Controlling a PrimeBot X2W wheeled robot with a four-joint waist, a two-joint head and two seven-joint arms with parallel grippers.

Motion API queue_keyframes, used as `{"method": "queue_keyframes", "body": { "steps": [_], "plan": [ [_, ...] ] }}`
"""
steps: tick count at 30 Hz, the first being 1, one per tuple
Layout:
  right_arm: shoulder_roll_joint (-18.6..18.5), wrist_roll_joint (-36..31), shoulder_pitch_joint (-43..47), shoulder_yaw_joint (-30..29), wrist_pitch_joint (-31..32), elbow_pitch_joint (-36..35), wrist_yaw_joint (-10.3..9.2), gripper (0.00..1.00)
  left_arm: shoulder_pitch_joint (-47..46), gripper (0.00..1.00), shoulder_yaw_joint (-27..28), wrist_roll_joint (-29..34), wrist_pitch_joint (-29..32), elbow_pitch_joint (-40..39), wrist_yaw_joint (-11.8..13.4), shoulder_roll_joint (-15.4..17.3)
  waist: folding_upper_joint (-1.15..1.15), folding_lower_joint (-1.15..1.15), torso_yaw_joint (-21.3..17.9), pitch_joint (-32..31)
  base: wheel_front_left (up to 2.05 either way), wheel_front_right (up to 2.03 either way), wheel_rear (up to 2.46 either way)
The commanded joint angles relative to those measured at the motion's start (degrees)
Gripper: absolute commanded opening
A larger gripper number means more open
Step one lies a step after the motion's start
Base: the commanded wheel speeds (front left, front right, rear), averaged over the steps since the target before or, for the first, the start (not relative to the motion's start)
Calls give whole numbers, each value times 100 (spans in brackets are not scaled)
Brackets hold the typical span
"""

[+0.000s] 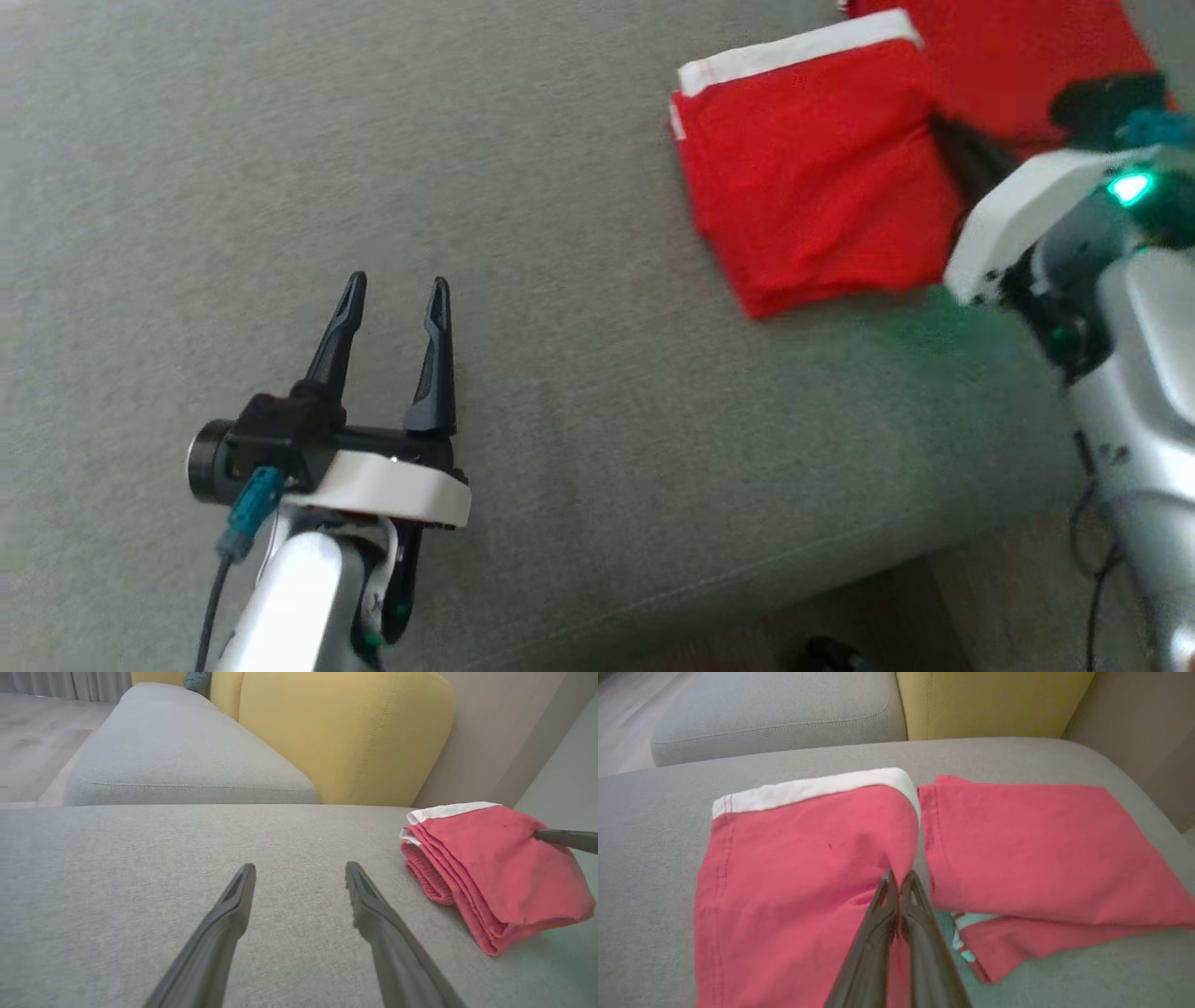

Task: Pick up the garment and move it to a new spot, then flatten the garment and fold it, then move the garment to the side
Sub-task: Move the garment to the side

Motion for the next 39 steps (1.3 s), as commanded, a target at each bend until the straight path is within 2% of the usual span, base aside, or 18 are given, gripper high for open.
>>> {"method": "queue_keyframes", "body": {
  "steps": [1, 4, 7, 9, 10, 13, 19, 26, 33, 34, 36, 39],
  "plan": [
    [-230, -184, -354, -57, -91, -43, 37, 0, -211, 100, 119, 34, -13, -245, 53, 29, 0, 0, 233, 35, 0, 0, 0],
    [-395, -344, -527, -145, -92, 116, 37, 0, -208, 100, 113, 26, -18, -282, 78, 20, 0, 0, 372, 63, 0, 0, 0],
    [-726, -559, -771, -270, 10, 327, 37, 0, -197, 100, 101, 9, -27, -340, 109, 5, 0, 0, 581, 118, 0, 0, 0],
    [-1016, -679, -887, -334, 116, 385, 37, 0, -190, 100, 88, -9, -36, -374, 117, -8, 0, 0, 716, 151, 0, 0, 0],
    [-1330, -755, -970, -405, 217, 401, 37, 0, -180, 100, 71, -30, -45, -405, 127, -23, 0, 0, 829, 176, 0, 0, 0],
    [-1732, -856, -1043, -470, 380, 415, 37, 0, -175, 100, 39, -57, -56, -417, 124, -42, 0, 0, 955, 211, 0, 0, 0],
    [-2171, -1151, -1135, -539, 653, 438, 37, 0, -230, 100, -50, -60, -70, -442, 123, -75, 0, 0, 1113, 292, 0, 0, 0],
    [-2435, -1540, -1109, -682, 921, 261, 37, 0, -222, 100, -160, -57, -77, -467, 103, -98, 0, 0, 1192, 364, 0, 0, 0],
    [-2329, -1966, -1081, -890, 888, 317, 37, 0, -282, 100, -193, -26, -79, -461, 89, -95, 0, 0, 1199, 475, 0, 0, 0],
    [-2264, -2151, -1078, -971, 816, 367, 37, 24, -299, 100, -203, -17, -79, -446, 86, -93, 0, 0, 1209, 498, 0, 0, 0],
    [-2168, -2322, -1068, -1072, 744, 426, 37, 100, -310, 100, -204, -16, -79, -432, 82, -85, 0, 0, 1223, 508, 0, 0, 0],
    [-2016, -2548, -1059, -1205, 627, 475, 37, 100, -319, 100, -192, -18, -80, -414, 87, -65, 0, 0, 1237, 511, 0, 0, 0]
  ]
}}
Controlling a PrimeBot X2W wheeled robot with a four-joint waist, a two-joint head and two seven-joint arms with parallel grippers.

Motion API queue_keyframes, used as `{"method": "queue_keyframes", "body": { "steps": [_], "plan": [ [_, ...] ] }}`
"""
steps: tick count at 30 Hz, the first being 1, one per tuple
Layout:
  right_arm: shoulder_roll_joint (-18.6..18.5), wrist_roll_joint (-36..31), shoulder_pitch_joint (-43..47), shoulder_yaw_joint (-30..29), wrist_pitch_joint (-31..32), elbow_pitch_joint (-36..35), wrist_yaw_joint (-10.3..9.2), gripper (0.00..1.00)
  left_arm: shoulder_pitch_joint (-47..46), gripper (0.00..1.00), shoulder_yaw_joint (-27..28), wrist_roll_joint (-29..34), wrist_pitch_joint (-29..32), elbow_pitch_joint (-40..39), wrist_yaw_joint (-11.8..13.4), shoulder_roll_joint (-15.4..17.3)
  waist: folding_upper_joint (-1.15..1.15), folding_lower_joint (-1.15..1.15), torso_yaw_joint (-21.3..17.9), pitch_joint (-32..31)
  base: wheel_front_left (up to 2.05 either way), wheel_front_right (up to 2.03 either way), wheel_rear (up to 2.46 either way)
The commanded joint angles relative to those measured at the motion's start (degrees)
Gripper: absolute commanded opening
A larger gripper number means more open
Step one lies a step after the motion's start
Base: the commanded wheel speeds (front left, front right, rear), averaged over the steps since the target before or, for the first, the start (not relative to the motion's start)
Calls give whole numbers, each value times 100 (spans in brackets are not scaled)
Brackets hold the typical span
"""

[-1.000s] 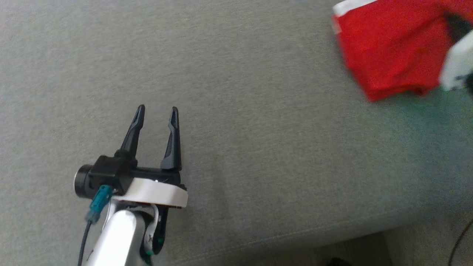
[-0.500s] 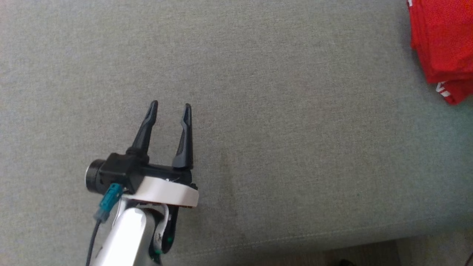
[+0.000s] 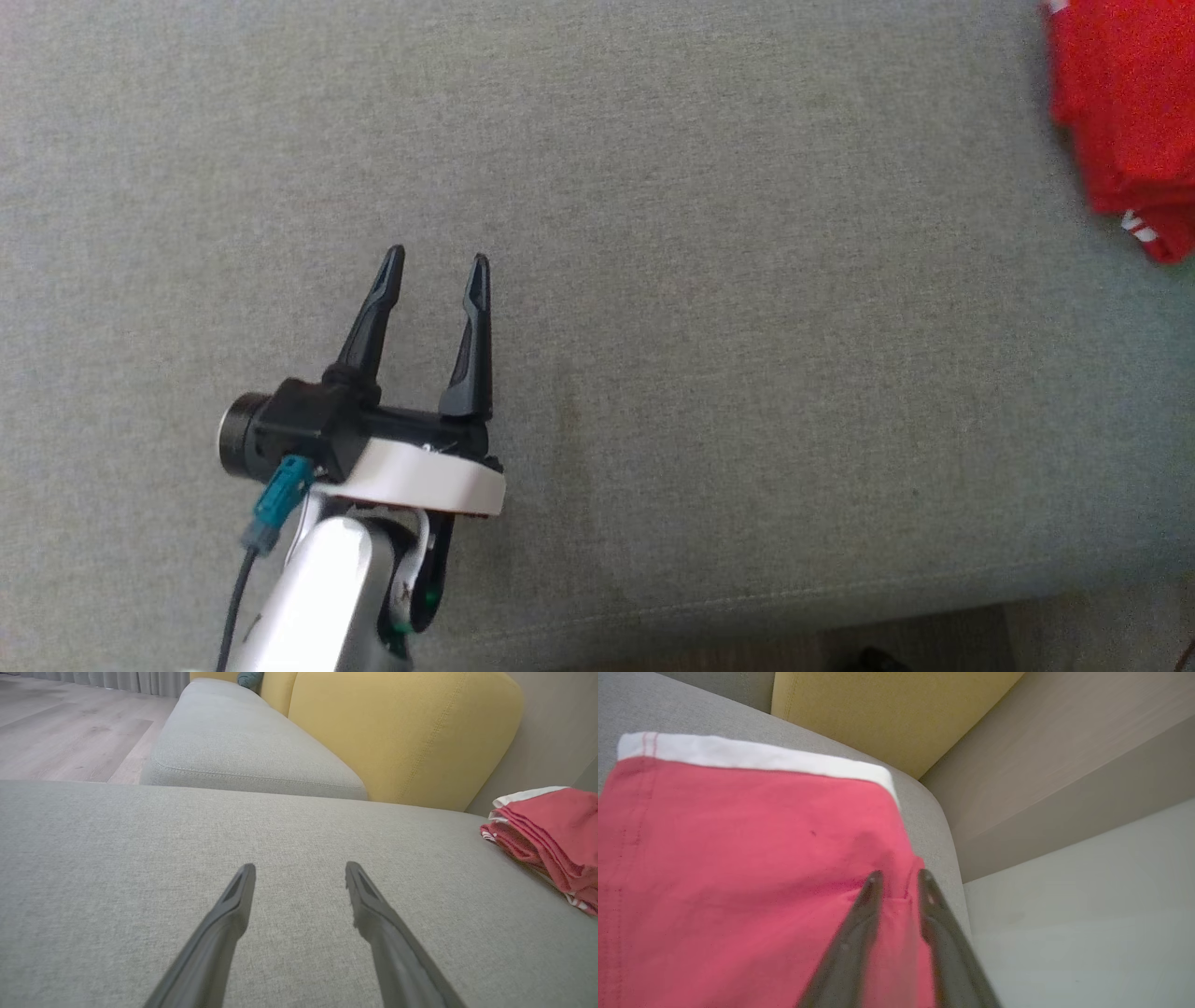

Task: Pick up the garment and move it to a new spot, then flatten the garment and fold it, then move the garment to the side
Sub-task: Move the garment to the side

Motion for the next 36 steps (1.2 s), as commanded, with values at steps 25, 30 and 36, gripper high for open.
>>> {"method": "queue_keyframes", "body": {
  "steps": [25, 30, 36],
  "plan": [
    [1325, -216, 331, -343, -1538, -615, 36, 100, -192, 100, 438, -142, -70, 155, 146, 115, 0, 0, -8, -822, 0, 0, 0],
    [2069, 29, 744, -422, -2100, -880, 36, 100, -57, 100, 624, -319, -70, 426, 249, 90, 0, 0, -3, -1329, 0, 0, 0],
    [2799, 15, 1506, -530, -2621, -1214, 36, 100, 198, 100, 842, -472, -70, 604, 312, 52, 0, 0, 120, -1866, 0, 0, 0]
  ]
}}
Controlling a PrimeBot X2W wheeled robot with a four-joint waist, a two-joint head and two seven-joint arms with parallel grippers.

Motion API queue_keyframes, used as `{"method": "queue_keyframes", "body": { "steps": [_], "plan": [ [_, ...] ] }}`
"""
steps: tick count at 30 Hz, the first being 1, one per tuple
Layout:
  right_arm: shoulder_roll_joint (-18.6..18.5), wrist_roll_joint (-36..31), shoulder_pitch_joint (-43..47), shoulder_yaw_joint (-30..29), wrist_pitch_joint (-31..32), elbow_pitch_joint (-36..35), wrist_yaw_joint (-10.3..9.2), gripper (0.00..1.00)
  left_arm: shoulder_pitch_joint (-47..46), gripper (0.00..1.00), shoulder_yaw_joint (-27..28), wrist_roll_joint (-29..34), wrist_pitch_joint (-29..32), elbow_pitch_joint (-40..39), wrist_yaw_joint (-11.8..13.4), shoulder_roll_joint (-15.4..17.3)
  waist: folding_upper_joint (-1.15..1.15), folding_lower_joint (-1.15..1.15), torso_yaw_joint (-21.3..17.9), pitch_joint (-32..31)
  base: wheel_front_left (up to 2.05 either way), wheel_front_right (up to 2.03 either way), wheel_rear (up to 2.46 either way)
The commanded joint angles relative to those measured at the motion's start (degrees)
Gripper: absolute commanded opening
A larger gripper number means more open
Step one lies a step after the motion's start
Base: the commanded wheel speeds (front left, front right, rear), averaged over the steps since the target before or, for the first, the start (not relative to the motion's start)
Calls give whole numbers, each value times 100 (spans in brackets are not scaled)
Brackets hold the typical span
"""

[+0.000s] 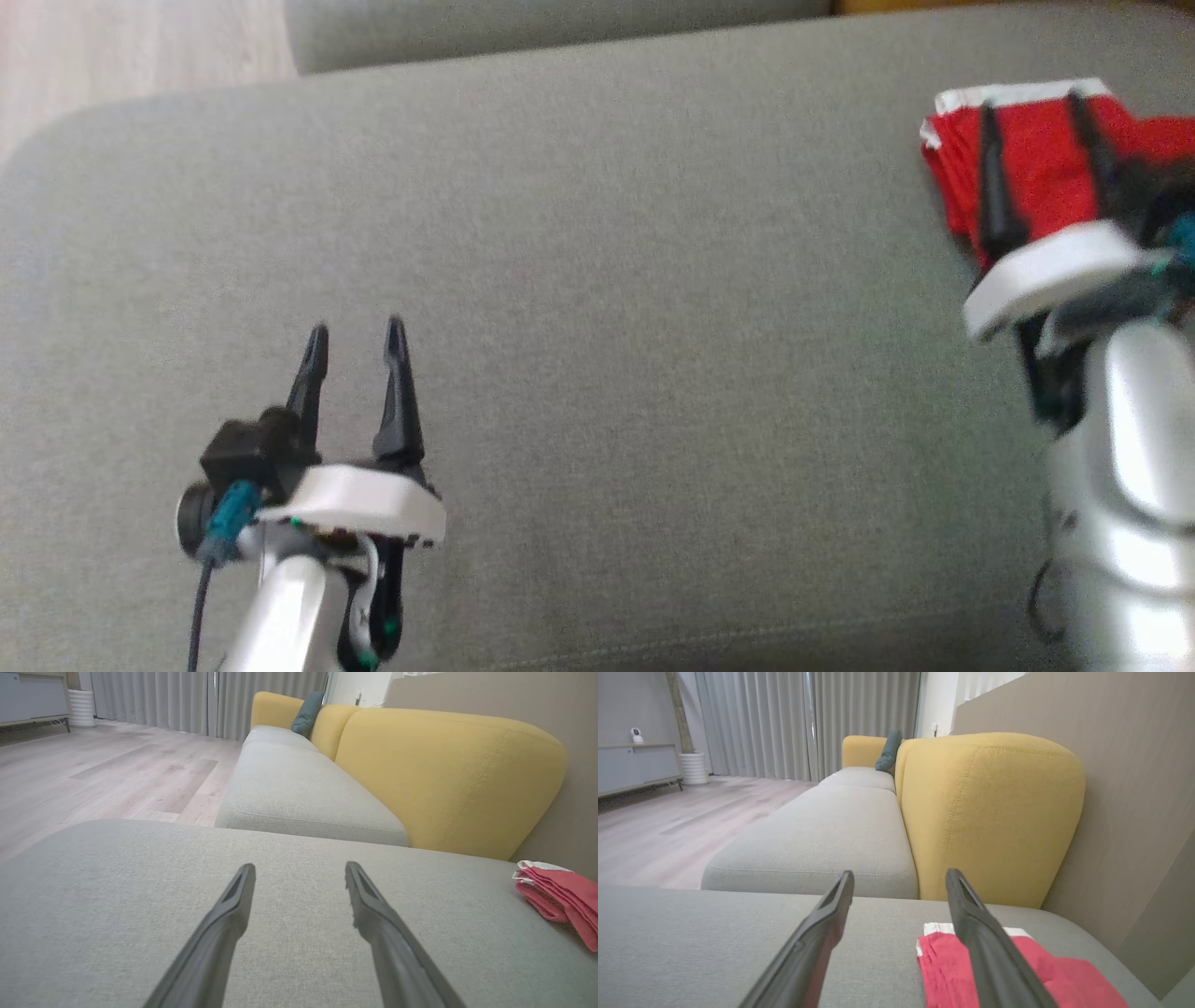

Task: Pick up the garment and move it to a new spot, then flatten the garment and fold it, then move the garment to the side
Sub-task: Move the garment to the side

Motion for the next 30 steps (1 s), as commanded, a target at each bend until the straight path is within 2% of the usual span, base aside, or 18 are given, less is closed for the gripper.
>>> {"method": "queue_keyframes", "body": {
  "steps": [1, 3, 7, 9, 12, 16, 22, 30],
  "plan": [
    [199, 3, 193, 52, -151, -299, 37, 100, -5, 100, 271, -4, -70, -91, 54, 34, 0, 0, 117, -344, 0, 0, 0],
    [398, -7, 726, -36, -311, -524, 37, 100, 149, 100, 336, 5, -70, -4, 52, 26, 0, 0, 220, -564, 0, 0, 0],
    [496, 25, 1460, -164, -454, -869, 37, 100, 359, 100, 363, 52, -70, 86, 26, 13, 0, 0, 381, -797, 0, 0, 0],
    [501, 397, 1820, -144, -528, -1016, 37, 100, 456, 100, 327, 82, -70, 120, -7, 4, 0, 0, 476, -876, 0, 0, 0],
    [503, 583, 2170, -132, -619, -1152, 37, 100, 527, 100, 303, 96, -70, 144, -20, -9, 0, 0, 557, -921, 0, 0, 0],
    [504, 813, 2686, 203, -724, -1292, 37, 100, 656, 100, 296, 85, -70, 137, -46, -30, 0, 0, 616, -980, 0, 0, 0],
    [505, 1015, 2899, 679, -783, -1312, 37, 100, 810, 100, 294, 89, -70, 114, -84, -50, 0, 0, 631, -1052, 0, 0, 0],
    [505, 1053, 2893, 783, -900, -1170, 37, 100, 865, 100, 241, 133, -70, 78, -110, -68, 0, 0, 656, -1092, 0, 0, 0]
  ]
}}
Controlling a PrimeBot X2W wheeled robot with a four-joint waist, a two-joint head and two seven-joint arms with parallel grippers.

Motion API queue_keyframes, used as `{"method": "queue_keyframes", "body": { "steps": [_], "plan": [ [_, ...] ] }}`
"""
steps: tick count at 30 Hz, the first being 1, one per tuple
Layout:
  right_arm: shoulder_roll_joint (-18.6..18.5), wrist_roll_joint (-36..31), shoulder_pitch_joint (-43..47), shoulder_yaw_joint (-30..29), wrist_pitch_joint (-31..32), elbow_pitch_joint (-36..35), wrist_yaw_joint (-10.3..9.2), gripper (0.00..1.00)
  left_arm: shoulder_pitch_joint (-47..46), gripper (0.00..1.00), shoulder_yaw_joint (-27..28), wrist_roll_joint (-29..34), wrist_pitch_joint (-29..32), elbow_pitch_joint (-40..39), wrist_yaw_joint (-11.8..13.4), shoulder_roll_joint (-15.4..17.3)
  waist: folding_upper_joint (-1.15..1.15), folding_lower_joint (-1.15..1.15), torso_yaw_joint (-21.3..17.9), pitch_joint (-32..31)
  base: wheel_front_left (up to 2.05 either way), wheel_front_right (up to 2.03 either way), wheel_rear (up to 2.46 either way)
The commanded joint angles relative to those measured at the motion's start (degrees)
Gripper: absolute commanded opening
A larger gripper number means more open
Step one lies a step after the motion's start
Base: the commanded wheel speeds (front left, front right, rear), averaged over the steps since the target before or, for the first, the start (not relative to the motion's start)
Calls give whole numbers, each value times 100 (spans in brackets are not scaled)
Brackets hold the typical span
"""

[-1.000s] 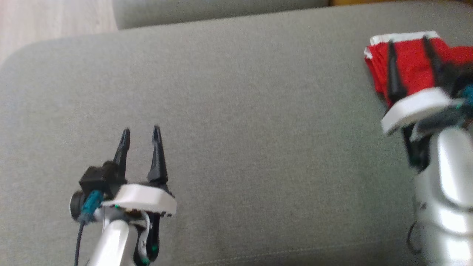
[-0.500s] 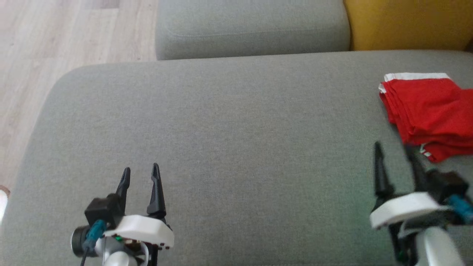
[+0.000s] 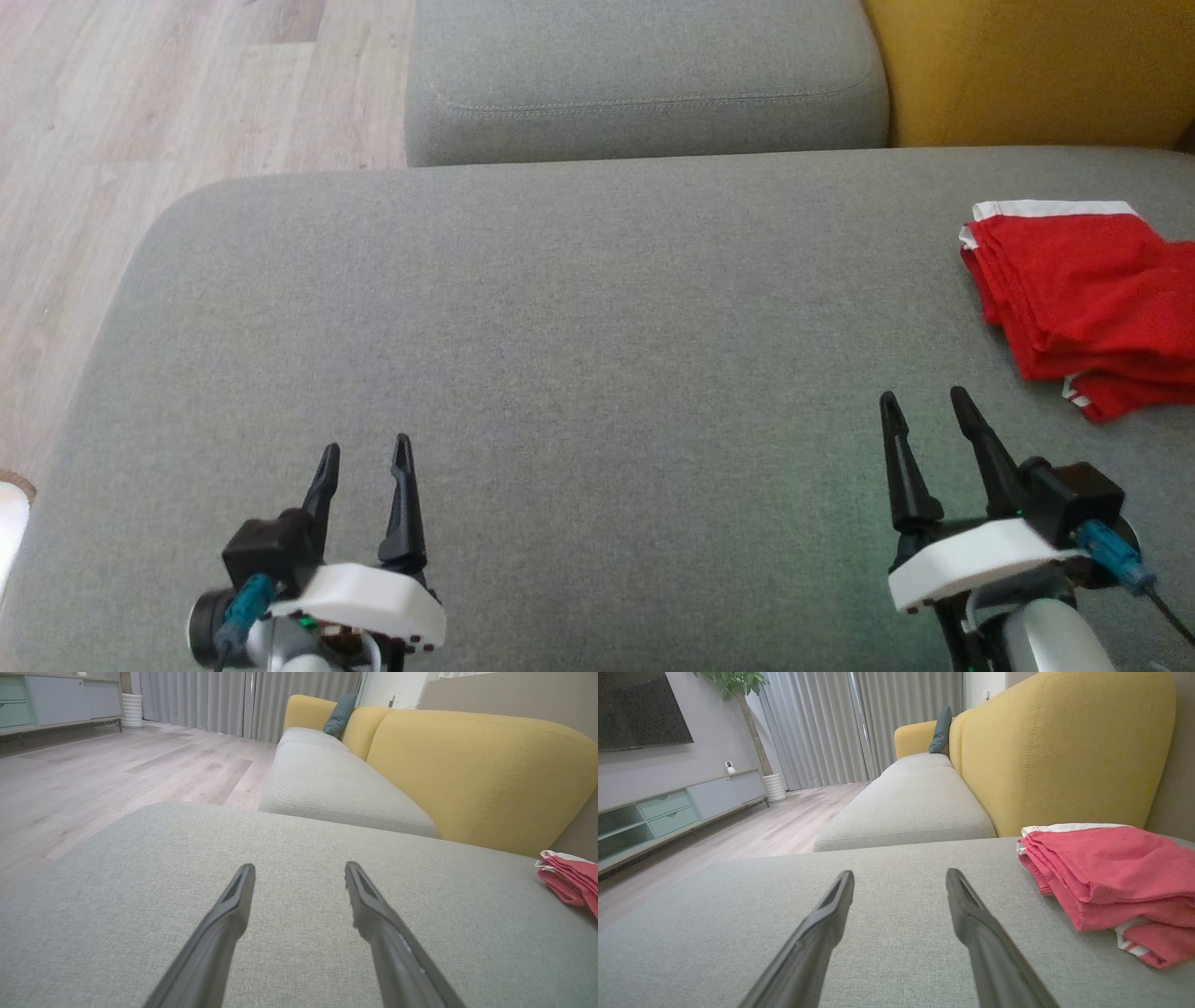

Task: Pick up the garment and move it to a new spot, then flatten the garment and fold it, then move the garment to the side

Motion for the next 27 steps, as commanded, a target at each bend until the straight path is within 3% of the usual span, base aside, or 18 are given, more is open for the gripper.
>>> {"method": "queue_keyframes", "body": {
  "steps": [1, 15, 16, 21, 27],
  "plan": [
    [-29, 10, -226, 134, -82, -162, 37, 100, -168, 100, 139, 71, -70, -208, 4, -19, 0, 0, -3, -2, 0, 0, 0],
    [-28, -45, -251, 15, -84, -90, 37, 100, -189, 100, 104, 91, -70, -221, -41, -30, 0, 0, -25, 19, 0, 0, 0],
    [0, -18, 0, -95, -34, 79, 0, 0, 2, 0, -40, 47, 2, -7, -34, -7, 0, 0, -25, 20, 0, 0, 0],
    [2, 42, 166, -71, -18, 477, -1, 0, 160, 0, -55, -9, 27, 373, -43, -6, 0, 0, -26, 22, 0, 0, 0],
    [1, 373, 136, -108, 43, 462, 1, 0, 127, 0, 11, -333, 92, 357, -98, 10, 0, 0, -29, 32, 0, 0, 0]
  ]
}}
